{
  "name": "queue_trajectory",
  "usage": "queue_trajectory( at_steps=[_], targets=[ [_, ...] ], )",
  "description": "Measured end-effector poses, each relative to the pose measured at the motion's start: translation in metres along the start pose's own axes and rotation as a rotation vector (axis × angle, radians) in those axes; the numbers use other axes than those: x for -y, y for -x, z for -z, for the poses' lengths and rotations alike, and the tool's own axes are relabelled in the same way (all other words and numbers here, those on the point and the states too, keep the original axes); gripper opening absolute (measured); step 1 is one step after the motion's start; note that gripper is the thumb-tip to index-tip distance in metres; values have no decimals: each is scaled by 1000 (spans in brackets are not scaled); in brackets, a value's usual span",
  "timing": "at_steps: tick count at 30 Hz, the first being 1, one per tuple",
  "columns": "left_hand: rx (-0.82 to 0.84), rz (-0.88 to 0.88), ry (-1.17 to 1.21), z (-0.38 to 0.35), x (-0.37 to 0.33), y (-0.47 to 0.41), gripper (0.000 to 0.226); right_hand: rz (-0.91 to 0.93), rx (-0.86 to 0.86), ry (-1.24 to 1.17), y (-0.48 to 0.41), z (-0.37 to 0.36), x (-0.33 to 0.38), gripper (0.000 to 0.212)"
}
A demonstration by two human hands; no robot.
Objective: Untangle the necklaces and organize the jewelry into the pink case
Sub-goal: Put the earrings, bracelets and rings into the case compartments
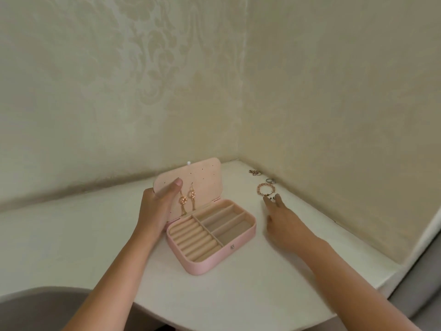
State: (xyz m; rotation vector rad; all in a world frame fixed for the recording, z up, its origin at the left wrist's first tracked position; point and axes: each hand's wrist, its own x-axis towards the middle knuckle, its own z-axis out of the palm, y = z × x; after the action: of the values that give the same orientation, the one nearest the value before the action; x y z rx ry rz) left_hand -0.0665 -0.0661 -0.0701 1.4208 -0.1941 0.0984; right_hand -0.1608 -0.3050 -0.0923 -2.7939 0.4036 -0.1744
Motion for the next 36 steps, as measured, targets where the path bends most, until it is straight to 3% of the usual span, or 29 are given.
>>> queue_trajectory(
  at_steps=[2, 5, 7, 9, 16, 19, 28, 34, 36],
  targets=[
    [4, 12, 2, 1, 1, -1, 28, -10, -60, -108, 8, 9, -6, 62],
    [-6, 29, 8, 1, 1, -1, 43, -115, -148, -354, 14, 22, -18, 44],
    [-4, 36, 18, 1, 0, 0, 46, -208, -112, -626, 17, 32, -26, 31],
    [-1, 42, 24, 1, 0, -1, 43, -263, -72, -735, 16, 40, -34, 24],
    [4, 33, 21, 2, 1, 0, 53, -303, 9, -583, -11, 47, -41, 5],
    [9, 22, 19, 2, 2, 0, 53, -367, 28, -543, -26, 45, -37, 22],
    [-4, 18, 36, 1, 3, -1, 53, -391, 131, -129, -41, 47, -10, 42],
    [7, 9, 32, 2, 3, 0, 26, -444, 89, -481, -48, 44, -24, 30],
    [3, 8, 32, 2, 3, 0, 22, -454, 91, -499, -50, 42, -27, 29]
  ],
)
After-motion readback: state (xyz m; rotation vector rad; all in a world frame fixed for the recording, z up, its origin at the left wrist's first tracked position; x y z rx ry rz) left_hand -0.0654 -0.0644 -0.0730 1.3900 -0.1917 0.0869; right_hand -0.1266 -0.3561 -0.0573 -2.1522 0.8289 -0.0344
